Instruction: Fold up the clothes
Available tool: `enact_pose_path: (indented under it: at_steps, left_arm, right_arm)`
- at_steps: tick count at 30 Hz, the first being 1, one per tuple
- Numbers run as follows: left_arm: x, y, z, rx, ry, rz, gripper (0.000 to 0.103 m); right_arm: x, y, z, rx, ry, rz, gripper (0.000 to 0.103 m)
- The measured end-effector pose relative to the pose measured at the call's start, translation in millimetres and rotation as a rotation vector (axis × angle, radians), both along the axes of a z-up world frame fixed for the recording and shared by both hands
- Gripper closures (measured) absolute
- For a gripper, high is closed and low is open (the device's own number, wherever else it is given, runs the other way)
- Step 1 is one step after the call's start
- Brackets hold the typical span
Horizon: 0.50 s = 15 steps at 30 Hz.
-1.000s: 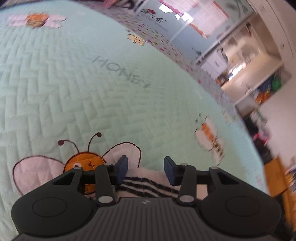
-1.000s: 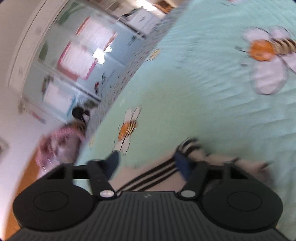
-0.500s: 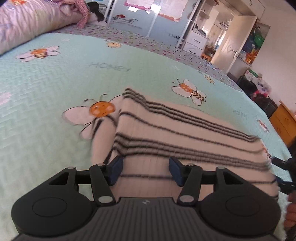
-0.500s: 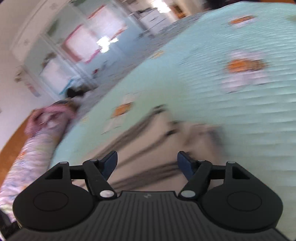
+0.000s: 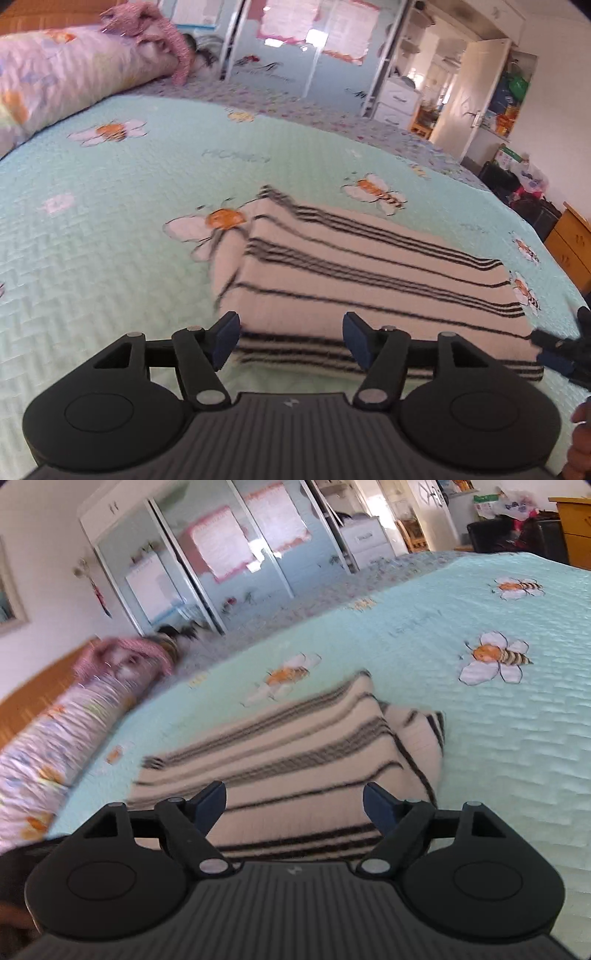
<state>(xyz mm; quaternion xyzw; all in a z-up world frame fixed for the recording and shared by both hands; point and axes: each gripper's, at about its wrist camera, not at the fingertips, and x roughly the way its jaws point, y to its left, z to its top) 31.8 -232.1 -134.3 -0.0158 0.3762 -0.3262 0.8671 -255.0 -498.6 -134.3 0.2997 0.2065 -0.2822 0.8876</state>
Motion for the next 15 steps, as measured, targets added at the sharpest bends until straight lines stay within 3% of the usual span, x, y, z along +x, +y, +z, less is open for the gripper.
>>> enact_pose_path:
  at_steps: [3, 7, 12, 15]
  left_arm:
    - [-2, 11, 1, 0.021, 0.003, 0.022, 0.038]
    - [-13, 3, 3, 0.007, -0.03, -0.004, 0.038]
    - [-26, -6, 6, -0.013, -0.071, -0.038, 0.038]
    - [-39, -33, 11, 0.042, -0.182, -0.108, 0.038]
  right_arm:
    - [-21, -20, -13, 0.052, 0.089, -0.133, 0.021]
    - [-66, -25, 2, 0.092, -0.03, -0.211, 0.021]
    - [-35, 8, 25, -0.05, -0.026, -0.071, 0.021]
    - [8, 36, 30, -0.161, 0.042, 0.039, 0.021]
